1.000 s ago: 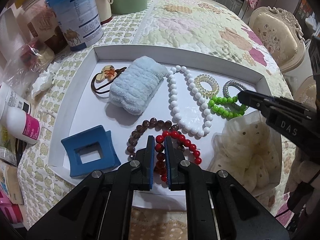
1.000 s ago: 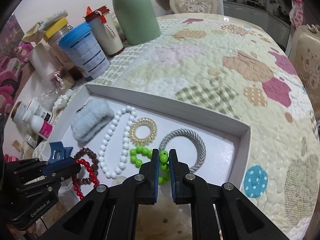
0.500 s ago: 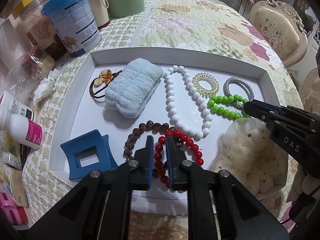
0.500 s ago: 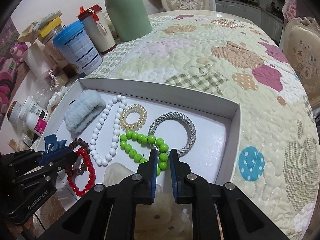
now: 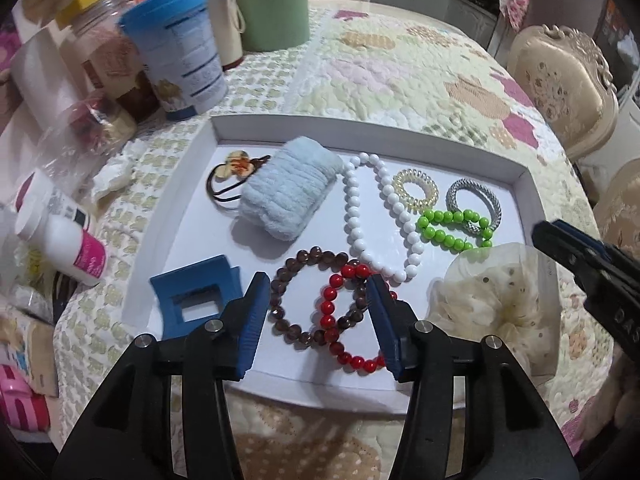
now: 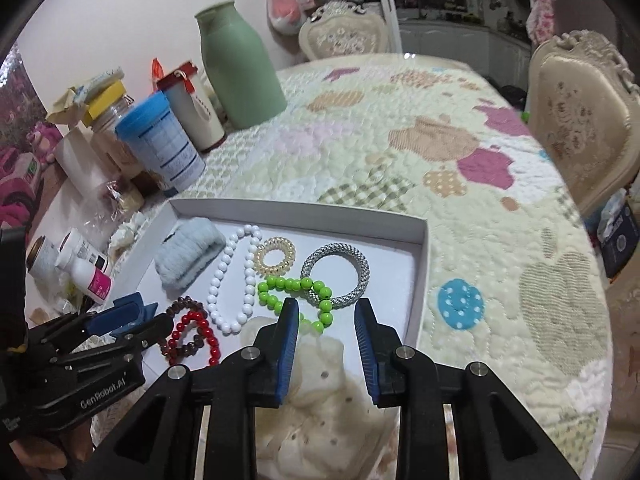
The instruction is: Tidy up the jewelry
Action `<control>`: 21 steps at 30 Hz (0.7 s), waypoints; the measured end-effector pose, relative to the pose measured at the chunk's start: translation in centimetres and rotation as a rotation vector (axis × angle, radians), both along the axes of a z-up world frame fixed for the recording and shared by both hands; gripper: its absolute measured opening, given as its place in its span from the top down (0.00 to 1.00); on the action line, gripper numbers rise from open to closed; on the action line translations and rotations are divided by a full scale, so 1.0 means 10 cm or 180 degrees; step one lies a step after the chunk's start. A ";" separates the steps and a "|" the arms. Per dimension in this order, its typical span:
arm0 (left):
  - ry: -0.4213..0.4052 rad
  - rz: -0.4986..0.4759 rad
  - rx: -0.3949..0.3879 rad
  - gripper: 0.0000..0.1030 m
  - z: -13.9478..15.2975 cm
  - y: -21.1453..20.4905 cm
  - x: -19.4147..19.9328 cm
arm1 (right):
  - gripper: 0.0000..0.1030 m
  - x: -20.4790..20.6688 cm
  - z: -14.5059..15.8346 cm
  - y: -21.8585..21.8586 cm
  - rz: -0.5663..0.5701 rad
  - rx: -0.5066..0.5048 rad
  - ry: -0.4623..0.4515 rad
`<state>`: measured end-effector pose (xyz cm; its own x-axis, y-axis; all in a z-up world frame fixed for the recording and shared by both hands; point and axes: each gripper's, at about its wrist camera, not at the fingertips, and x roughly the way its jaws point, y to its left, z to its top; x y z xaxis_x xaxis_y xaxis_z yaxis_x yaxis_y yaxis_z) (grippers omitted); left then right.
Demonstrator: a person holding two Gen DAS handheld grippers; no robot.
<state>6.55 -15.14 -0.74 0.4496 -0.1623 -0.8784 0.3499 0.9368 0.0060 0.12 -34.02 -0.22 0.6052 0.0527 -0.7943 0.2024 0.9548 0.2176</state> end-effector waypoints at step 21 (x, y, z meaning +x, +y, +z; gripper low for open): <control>-0.0462 0.0231 -0.0112 0.52 0.58 0.42 -0.54 | 0.65 -0.62 0.52 0.53 -0.0055 -0.0202 -0.0342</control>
<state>1.19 -10.90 5.06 0.5831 -0.1545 -0.7976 0.2792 0.9601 0.0182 -6.06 -28.73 4.96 0.6874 -0.0069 -0.7263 0.1979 0.9639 0.1781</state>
